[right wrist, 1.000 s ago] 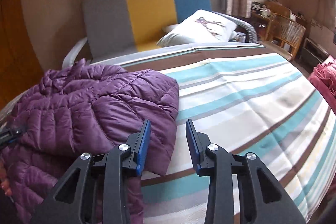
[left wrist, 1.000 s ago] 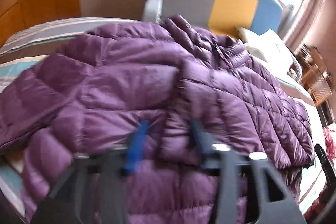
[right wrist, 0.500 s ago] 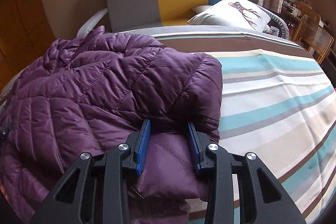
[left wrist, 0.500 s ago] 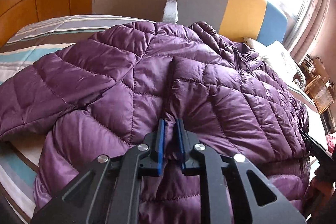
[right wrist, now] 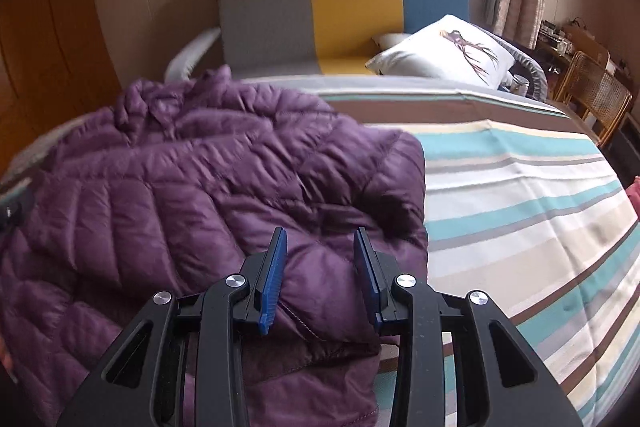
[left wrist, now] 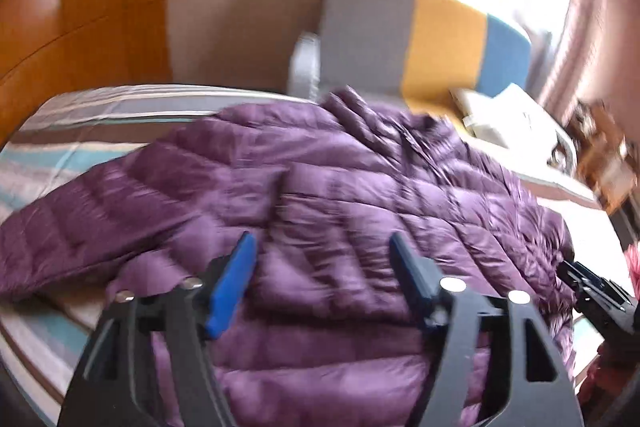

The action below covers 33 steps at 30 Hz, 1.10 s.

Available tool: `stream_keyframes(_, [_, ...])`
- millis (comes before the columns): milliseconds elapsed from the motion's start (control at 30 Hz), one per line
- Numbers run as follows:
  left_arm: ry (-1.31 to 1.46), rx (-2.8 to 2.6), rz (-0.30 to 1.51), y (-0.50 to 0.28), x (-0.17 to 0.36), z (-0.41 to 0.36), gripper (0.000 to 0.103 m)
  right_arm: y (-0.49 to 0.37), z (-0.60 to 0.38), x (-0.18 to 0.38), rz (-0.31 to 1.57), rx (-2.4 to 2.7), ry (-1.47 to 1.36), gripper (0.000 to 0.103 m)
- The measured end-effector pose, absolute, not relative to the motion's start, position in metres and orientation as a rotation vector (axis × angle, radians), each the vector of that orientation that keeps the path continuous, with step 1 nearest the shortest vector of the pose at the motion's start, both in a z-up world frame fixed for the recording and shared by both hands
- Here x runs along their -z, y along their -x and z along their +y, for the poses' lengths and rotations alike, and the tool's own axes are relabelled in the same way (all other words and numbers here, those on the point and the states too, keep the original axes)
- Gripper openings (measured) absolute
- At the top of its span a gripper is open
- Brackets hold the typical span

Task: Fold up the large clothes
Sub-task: 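Reach the left tool to the other sleeve and close on its cuff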

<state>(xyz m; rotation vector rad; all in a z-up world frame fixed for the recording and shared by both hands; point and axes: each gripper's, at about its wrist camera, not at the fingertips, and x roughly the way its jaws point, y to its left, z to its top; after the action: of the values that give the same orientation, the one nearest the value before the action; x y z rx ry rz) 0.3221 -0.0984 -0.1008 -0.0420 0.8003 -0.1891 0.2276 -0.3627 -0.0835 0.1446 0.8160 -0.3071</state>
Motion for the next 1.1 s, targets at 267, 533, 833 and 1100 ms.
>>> stream_keyframes(267, [0.0,0.198,0.882,-0.352,0.139,-0.117,0.052,-0.226,-0.368,0.104,0.828,0.331,-0.161,0.035])
stream_keyframes(533, [0.103,0.226,0.836,-0.332,0.12,-0.09,0.085,-0.227,-0.362,0.107,0.827,0.357,-0.109,0.035])
stream_keyframes(833, [0.354,-0.167,0.749,-0.277,0.102,0.085,0.085,-0.225,-0.358,0.106,0.827,0.37,-0.085,0.035])
stream_keyframes(1100, [0.607,-0.572,0.809,-0.215,0.137,0.222,0.077,-0.226,-0.357,0.106,0.829,0.376,-0.072,0.035])
